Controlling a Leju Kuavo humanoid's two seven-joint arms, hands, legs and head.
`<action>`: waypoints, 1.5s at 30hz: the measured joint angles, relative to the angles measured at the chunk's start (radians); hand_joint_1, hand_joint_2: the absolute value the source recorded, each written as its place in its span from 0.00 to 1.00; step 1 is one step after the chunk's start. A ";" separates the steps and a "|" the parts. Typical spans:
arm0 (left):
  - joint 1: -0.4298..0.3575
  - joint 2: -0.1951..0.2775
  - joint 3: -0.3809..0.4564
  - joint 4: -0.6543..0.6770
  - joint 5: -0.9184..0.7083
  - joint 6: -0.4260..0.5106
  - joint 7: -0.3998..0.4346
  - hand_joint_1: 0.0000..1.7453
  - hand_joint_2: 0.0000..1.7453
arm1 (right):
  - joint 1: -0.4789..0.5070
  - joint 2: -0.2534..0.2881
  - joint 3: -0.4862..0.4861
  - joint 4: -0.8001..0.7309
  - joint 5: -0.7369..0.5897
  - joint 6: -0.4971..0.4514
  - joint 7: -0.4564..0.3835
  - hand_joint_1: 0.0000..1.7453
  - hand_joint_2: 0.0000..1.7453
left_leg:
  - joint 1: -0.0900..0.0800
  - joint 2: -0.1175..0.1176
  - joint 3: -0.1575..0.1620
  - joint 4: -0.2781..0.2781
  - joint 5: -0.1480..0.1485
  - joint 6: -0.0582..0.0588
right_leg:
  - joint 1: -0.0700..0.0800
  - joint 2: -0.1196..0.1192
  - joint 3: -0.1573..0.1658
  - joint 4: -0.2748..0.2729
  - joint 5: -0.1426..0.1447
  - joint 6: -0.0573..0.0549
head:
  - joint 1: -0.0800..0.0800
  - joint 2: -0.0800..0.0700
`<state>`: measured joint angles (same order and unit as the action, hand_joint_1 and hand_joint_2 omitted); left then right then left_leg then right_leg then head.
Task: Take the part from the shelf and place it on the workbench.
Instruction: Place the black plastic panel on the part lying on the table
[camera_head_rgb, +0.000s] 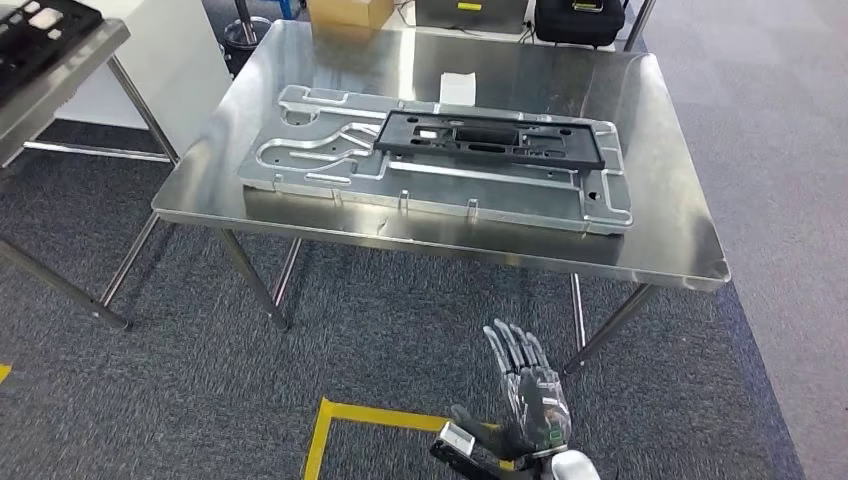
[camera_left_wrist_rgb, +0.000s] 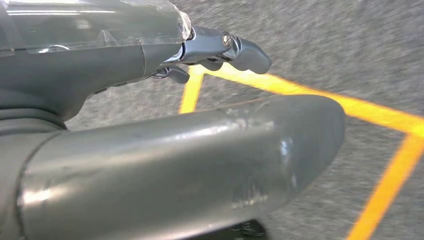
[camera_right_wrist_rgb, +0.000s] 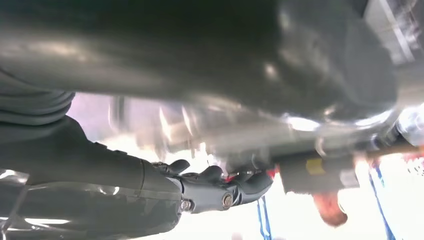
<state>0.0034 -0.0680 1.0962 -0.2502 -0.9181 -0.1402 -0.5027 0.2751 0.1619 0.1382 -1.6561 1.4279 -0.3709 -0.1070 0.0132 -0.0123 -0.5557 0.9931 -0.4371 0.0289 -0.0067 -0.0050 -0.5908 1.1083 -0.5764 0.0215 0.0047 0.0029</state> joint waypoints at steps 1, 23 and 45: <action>0.004 -0.004 0.007 -0.001 -0.002 0.000 0.000 0.00 0.00 | 0.044 0.022 -0.007 -0.030 0.002 0.006 -0.002 0.00 0.00 | -0.002 0.006 -0.010 0.002 0.004 0.003 | -0.001 0.003 -0.030 0.071 -0.044 0.002 | 0.001 0.000; 0.000 -0.025 0.052 -0.015 -0.013 -0.001 0.002 0.00 0.00 | 0.175 0.136 -0.087 -0.188 0.002 0.053 -0.005 0.00 0.00 | 0.000 0.016 -0.037 0.234 -0.088 -0.055 | 0.003 -0.005 -0.002 -0.114 0.138 -0.045 | -0.005 0.000; -0.005 -0.033 0.054 -0.021 -0.014 -0.001 0.002 0.00 0.00 | 0.182 0.142 -0.095 -0.205 0.003 0.053 -0.006 0.00 0.00 | -0.009 0.024 -0.077 0.017 0.057 -0.026 | 0.007 0.001 0.185 -0.168 0.024 -0.031 | 0.002 0.000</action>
<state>-0.0021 -0.1010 1.1505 -0.2716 -0.9317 -0.1411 -0.5005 0.4570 0.3040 0.0428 -1.8613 1.4313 -0.3177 -0.1125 0.0046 0.0115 -0.6329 1.0103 -0.3801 0.0028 -0.0001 -0.0036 -0.4058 0.9404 -0.5528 -0.0097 0.0063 0.0029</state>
